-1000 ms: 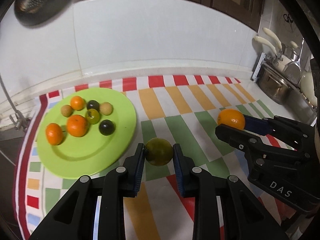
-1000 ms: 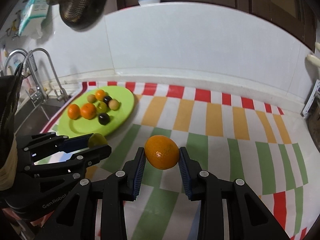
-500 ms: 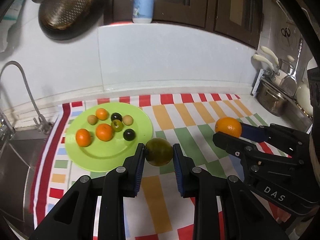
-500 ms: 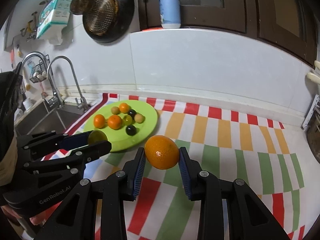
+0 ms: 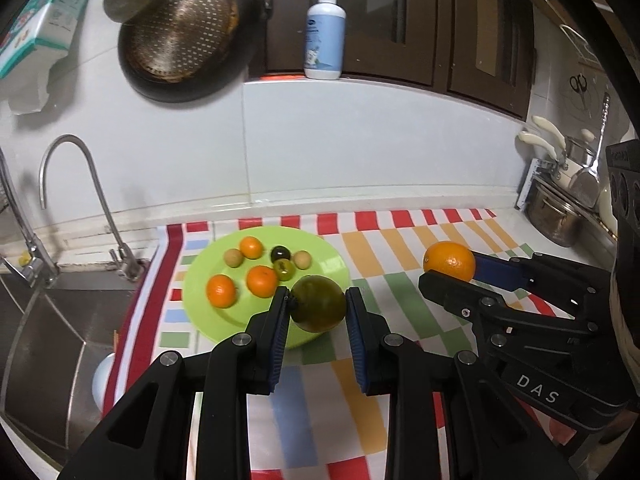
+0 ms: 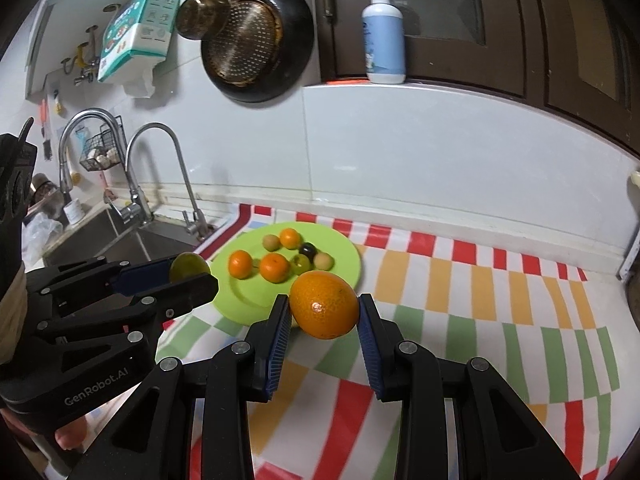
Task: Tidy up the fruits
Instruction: 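Carry the orange and green fruit onto the plate and open both tools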
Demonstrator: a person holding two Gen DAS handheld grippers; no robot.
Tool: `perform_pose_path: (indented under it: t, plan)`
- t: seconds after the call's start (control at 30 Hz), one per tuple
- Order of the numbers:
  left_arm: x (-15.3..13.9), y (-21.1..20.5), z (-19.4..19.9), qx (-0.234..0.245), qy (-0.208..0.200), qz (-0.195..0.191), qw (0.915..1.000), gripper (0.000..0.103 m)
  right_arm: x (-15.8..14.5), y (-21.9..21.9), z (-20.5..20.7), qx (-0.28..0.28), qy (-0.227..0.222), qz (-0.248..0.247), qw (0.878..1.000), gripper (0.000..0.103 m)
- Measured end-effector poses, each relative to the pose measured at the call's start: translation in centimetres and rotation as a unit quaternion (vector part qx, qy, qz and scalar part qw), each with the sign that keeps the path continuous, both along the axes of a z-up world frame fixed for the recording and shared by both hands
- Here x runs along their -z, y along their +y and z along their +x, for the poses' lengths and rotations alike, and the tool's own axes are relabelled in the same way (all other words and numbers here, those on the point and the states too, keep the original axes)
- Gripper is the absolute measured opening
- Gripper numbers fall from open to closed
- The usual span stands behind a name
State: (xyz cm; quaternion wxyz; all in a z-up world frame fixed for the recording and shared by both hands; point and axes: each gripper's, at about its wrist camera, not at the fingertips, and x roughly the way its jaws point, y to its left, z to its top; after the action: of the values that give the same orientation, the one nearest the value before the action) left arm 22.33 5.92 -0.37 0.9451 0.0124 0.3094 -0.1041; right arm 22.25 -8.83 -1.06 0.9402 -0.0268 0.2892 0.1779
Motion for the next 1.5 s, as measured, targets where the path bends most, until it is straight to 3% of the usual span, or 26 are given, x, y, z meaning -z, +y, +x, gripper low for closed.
perform_pose_path:
  t: [0.63,1.3,1.5]
  plan:
    - [1.6,4.9,3.2,-0.041,0.021,0.003,0.9990,0.028,1.3,4.9,4.6,-0.029,0.022,0.003,0.999,0.035]
    - [7.2,6.6,9.4,-0.004,0.080,-0.006,0.9968,0.028,6.3,8.2,10.9,-0.060,0.088,-0.016,0.994,0.035]
    - [7.5,6.2,9.8,0.007,0.073,0.002,0.9973,0.031,7.2,8.3,11.8,-0.063,0.096,-0.015,0.993,0.035]
